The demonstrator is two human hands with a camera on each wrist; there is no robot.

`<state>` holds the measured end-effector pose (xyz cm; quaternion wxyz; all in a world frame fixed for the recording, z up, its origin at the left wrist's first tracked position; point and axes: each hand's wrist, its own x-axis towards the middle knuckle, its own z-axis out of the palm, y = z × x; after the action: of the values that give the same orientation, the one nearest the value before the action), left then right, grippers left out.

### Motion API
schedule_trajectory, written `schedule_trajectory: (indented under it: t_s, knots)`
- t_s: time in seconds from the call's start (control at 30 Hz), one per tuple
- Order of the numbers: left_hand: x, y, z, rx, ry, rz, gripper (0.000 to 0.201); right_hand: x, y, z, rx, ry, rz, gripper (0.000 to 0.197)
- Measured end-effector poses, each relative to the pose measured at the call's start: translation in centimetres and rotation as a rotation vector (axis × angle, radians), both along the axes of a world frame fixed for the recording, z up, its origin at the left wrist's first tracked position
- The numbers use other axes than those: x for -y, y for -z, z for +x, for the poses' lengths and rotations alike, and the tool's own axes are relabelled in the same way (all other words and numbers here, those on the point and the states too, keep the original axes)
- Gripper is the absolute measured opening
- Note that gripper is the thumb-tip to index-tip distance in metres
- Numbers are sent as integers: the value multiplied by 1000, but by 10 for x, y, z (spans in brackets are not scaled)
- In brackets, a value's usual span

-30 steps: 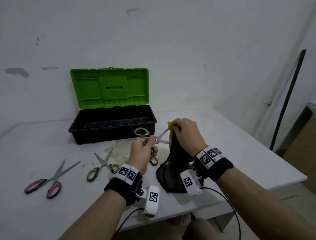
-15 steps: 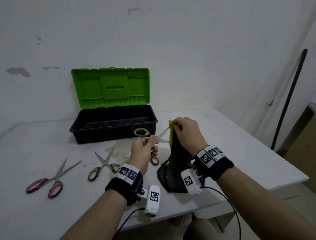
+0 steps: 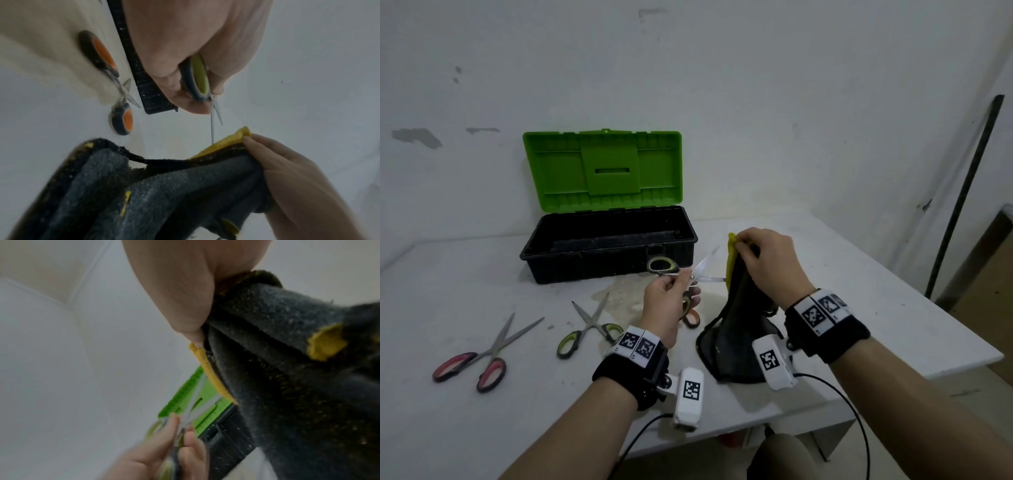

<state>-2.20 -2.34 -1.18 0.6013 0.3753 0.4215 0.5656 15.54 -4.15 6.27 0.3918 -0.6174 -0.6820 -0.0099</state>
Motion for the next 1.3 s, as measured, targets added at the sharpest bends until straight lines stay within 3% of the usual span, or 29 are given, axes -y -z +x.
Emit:
schedule_trajectory:
  t_s: [0.2, 0.37, 0.43, 0.93, 1.3]
  knots:
    - [4, -3, 6, 108, 82, -12, 27, 23, 5, -28, 77, -156, -74, 14]
    - [6, -8, 7, 188, 94, -77, 48, 10, 23, -34, 117, -155, -154, 16]
    - [5, -8, 3, 205, 86, -94, 47, 7, 23, -33, 113, -152, -162, 17]
    - [7, -6, 1, -276, 1, 81, 52, 23, 20, -53, 177, -282, -147, 19]
    - [12, -6, 3, -185, 71, 72, 52, 30, 15, -55, 226, -291, -153, 21]
